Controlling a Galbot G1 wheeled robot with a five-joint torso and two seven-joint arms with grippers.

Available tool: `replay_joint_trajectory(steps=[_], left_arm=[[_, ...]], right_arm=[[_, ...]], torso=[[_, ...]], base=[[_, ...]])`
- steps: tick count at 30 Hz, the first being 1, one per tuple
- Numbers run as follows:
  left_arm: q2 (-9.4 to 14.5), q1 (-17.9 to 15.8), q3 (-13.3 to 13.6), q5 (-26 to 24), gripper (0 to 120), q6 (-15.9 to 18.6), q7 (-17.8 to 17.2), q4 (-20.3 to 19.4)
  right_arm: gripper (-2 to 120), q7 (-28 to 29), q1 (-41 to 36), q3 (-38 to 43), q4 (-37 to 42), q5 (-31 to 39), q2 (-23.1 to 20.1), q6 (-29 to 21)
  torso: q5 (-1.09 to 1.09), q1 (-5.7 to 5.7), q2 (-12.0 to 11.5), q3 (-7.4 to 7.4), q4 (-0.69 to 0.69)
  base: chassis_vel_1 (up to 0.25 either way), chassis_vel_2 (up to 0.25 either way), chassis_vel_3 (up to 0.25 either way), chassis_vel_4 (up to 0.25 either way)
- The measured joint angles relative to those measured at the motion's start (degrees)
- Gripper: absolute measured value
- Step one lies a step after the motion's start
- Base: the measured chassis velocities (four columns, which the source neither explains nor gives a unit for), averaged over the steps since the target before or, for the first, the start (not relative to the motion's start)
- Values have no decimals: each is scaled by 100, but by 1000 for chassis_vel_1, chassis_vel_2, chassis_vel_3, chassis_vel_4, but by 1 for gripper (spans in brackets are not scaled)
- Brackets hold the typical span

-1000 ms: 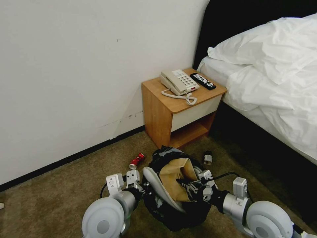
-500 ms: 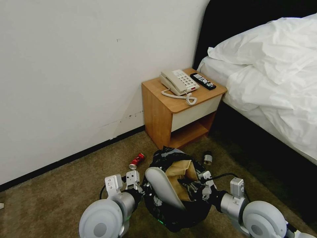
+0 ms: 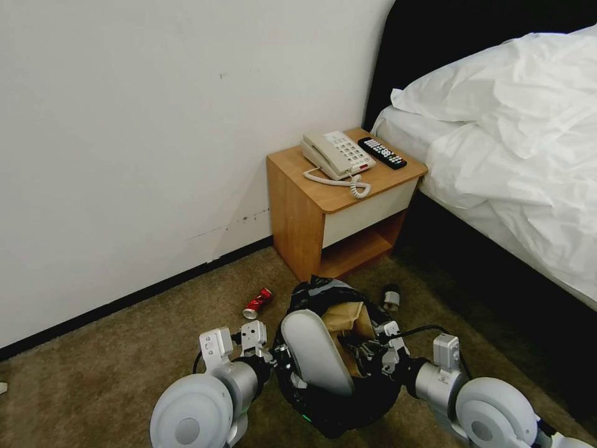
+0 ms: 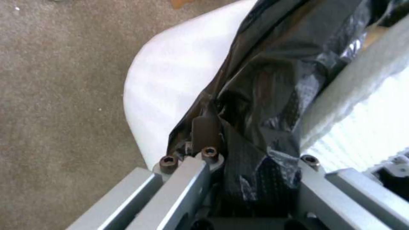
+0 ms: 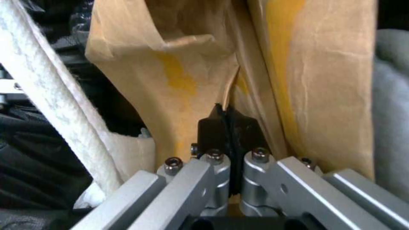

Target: Pick up the trash bin, then pick up the garbage from the floor and place it into the trash bin.

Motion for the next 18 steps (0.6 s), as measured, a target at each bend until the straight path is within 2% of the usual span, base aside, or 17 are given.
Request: replay_joint_trajectory(steps=[2, 18], left_arm=[[-18, 8, 11, -28, 0, 3, 1, -8], [-84, -51, -16, -22, 0, 4, 2, 59]], right_arm=[[0, 4, 18, -24, -13, 4, 12, -5], [0, 147, 87, -67, 36, 95, 8, -60]], torso=[[-1, 0, 0, 0, -4], [0, 0, 0, 0, -2]], base=[[0, 0, 0, 0], [0, 0, 0, 0]])
